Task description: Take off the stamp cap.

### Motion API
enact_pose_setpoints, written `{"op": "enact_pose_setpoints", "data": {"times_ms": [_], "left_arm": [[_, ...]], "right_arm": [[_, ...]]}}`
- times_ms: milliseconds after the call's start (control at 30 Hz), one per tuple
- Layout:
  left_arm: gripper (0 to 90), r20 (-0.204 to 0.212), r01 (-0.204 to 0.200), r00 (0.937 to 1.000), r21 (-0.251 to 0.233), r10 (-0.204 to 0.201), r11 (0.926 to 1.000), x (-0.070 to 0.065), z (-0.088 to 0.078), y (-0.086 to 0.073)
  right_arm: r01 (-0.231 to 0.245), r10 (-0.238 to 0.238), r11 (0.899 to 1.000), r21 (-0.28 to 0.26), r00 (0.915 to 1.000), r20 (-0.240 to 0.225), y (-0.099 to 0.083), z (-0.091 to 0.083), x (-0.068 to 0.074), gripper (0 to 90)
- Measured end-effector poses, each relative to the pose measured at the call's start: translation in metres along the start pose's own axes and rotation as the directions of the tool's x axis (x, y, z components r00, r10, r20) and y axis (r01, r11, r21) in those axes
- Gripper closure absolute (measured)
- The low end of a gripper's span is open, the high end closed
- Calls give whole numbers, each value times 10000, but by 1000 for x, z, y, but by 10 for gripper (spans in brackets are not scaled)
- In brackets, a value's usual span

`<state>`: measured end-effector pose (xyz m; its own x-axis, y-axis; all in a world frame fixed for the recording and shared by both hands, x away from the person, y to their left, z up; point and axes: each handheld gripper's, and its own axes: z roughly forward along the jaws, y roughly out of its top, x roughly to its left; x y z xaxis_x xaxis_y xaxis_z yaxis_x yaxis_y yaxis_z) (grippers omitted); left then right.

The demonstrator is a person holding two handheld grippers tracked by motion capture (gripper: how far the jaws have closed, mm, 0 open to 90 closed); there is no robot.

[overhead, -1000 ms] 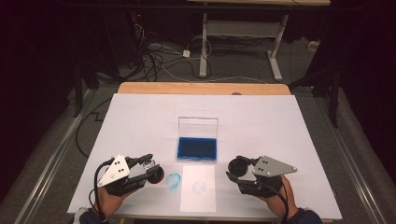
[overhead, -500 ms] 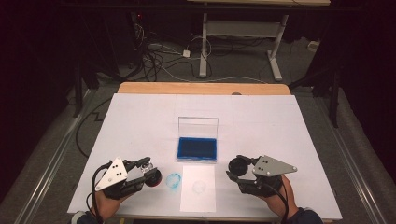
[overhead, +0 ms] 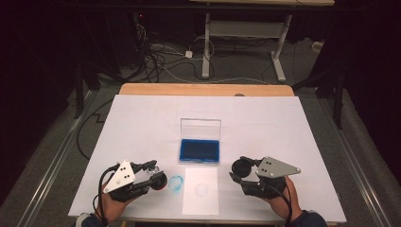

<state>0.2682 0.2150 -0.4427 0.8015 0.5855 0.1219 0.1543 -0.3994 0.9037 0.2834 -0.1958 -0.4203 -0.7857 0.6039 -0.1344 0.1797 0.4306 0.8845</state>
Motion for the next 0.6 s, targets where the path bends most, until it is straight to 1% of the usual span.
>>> {"op": "enact_pose_setpoints", "data": {"times_ms": [33, 133, 267, 367, 433, 467, 600], "left_arm": [[554, 14, 57, 10000, -45, -57, 10000, 0, 0, 0], [554, 66, 41, 10000, -31, -40, 10000, 0, 4, 2], [554, 137, -60, 9999, 26, 59, 10000, -2, 9, 4], [554, 200, -99, 9997, -50, 100, 9999, -3, 12, 7], [554, 262, -55, 9996, -52, 56, 10000, -4, 15, 8], [554, 250, -132, 9996, -35, 133, 9999, -4, 16, 9], [554, 262, -137, 9996, -177, 142, 9997, -3, 19, 13]], "right_arm": [[0, 0, 10000, 6, 10000, 6, 0, 0, 0, 387], [-18, 18, 10000, -31, 10000, 28, 1, -1, -1, 387], [-30, 30, 10000, -72, 10000, 60, 1, -2, -1, 387], [-50, 51, 9999, -102, 9999, 87, 2, -3, -2, 387], [-41, 42, 9999, -117, 10000, 72, 2, -3, -2, 387], [-44, 45, 9999, -123, 10000, 82, 1, -3, -2, 387], [-26, 28, 9999, -109, 9999, 108, 2, -3, -3, 387]]}}
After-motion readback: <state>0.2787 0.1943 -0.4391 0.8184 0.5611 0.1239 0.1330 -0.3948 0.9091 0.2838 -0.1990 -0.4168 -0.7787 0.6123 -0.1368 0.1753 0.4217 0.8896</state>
